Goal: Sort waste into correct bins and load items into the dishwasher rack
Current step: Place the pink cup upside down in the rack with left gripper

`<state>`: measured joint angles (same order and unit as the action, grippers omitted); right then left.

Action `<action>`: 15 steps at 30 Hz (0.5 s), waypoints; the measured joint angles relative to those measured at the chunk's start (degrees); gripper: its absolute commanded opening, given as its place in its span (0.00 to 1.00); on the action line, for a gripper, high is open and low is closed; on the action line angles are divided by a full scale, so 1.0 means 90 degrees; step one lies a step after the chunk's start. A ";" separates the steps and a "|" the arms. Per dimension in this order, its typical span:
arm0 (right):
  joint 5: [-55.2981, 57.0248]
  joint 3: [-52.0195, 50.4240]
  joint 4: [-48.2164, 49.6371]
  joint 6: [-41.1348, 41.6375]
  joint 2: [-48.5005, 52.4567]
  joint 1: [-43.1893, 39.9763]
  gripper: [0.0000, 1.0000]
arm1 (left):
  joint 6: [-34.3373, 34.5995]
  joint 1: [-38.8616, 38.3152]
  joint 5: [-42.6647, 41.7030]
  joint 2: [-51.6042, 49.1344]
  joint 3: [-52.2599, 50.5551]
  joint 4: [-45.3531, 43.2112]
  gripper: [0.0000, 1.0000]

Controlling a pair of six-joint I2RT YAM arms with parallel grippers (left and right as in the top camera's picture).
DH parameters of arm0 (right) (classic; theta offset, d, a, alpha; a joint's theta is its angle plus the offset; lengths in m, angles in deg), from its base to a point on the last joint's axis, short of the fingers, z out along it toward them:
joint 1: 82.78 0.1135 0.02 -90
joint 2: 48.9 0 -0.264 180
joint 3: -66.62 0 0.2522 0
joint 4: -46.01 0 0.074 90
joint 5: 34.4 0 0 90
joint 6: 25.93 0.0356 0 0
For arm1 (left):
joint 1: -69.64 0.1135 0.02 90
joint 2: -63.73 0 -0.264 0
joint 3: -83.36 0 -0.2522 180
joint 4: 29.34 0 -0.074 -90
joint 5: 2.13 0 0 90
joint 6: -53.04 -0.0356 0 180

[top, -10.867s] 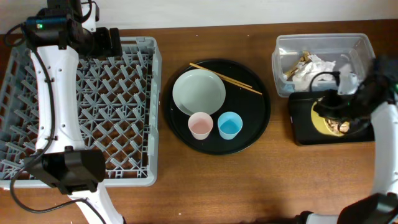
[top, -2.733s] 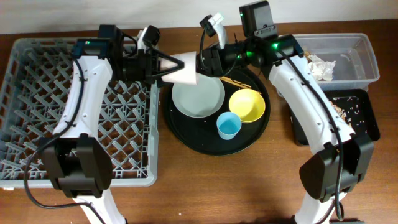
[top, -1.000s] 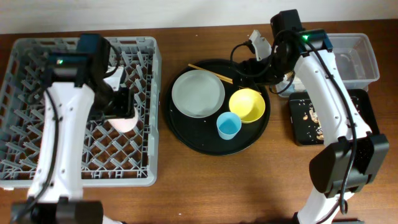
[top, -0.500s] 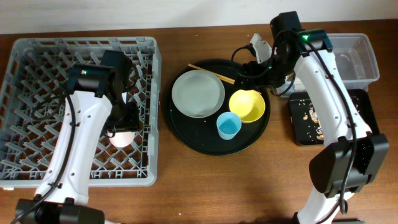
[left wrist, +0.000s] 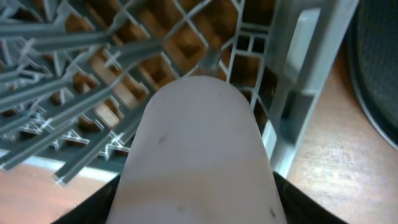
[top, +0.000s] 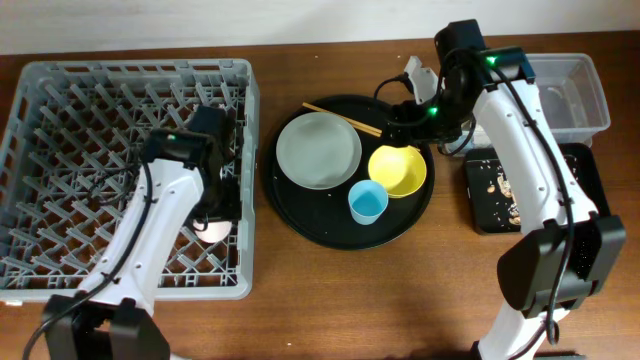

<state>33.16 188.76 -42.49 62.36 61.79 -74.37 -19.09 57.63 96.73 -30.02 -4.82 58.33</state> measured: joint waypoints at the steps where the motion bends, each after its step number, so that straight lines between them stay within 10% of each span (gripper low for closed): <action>1: 0.0007 0.0000 -0.0010 0.0002 0.0000 0.0000 0.74 | 0.0000 0.0000 0.0000 0.0000 -0.0141 -0.0112 0.36; 6: 0.0017 0.0000 -0.0007 0.0002 0.0000 0.0000 0.75 | 0.0000 0.0000 0.0000 0.0002 -0.0510 -0.0342 0.63; 15: 0.0017 0.0000 -0.0005 0.0000 0.0000 0.0000 0.75 | 0.0019 0.0000 -0.0005 0.0034 -0.0427 0.0294 0.54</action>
<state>33.31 188.76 -42.53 62.36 61.79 -74.37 -18.92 57.63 96.69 -29.72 -8.66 60.98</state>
